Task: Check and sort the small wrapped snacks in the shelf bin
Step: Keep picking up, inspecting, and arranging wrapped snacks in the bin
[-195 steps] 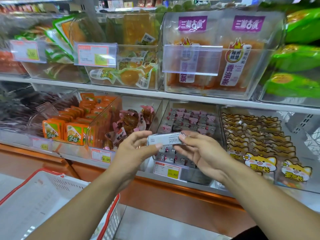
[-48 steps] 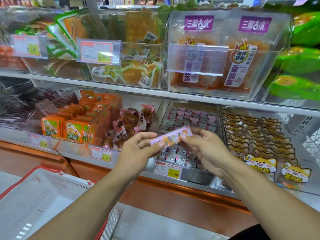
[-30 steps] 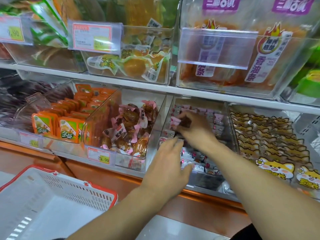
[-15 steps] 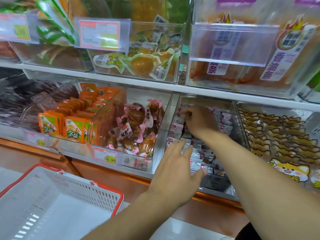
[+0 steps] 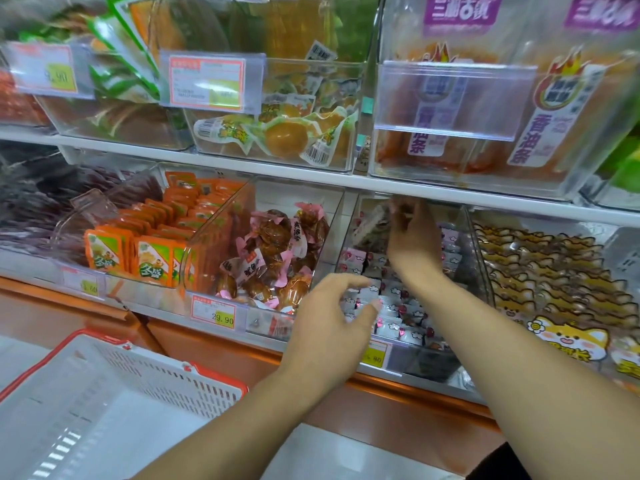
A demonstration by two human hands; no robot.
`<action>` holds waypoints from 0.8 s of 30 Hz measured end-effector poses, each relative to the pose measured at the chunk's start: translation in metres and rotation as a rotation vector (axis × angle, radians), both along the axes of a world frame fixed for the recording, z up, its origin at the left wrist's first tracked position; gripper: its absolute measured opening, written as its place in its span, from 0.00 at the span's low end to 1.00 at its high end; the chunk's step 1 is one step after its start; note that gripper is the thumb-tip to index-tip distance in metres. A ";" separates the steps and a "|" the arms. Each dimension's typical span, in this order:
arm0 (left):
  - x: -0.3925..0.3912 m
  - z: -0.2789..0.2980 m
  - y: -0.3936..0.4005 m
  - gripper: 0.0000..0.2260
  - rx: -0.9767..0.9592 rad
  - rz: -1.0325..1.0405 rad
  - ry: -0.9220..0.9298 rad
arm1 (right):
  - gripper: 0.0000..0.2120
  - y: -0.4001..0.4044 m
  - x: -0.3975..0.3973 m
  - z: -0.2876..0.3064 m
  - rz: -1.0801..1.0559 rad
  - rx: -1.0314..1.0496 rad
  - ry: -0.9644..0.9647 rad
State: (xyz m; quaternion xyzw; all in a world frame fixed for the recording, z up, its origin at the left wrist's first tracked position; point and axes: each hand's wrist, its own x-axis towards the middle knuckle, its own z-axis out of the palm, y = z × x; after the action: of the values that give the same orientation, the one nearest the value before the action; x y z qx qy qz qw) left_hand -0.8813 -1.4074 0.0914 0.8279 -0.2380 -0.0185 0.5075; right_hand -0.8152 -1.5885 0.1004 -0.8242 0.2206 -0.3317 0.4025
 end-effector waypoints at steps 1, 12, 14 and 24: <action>0.001 0.002 0.001 0.10 -0.070 0.033 0.066 | 0.10 0.000 -0.008 0.001 -0.031 0.059 -0.036; 0.010 0.020 0.027 0.15 -0.512 0.066 0.528 | 0.09 0.037 -0.109 0.019 0.312 1.354 -0.136; 0.010 0.018 0.029 0.12 -0.549 0.068 0.539 | 0.10 0.039 -0.117 0.017 0.365 1.363 -0.077; 0.008 0.014 0.037 0.21 -0.538 -0.022 0.517 | 0.23 0.023 -0.124 0.020 0.634 1.151 0.283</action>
State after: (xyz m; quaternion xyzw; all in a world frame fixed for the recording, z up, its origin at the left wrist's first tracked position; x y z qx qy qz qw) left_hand -0.8733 -1.3702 0.1054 0.6304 -0.1071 -0.1694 0.7499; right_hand -0.9397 -1.5659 0.1209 -0.5386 0.1602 0.0843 0.8229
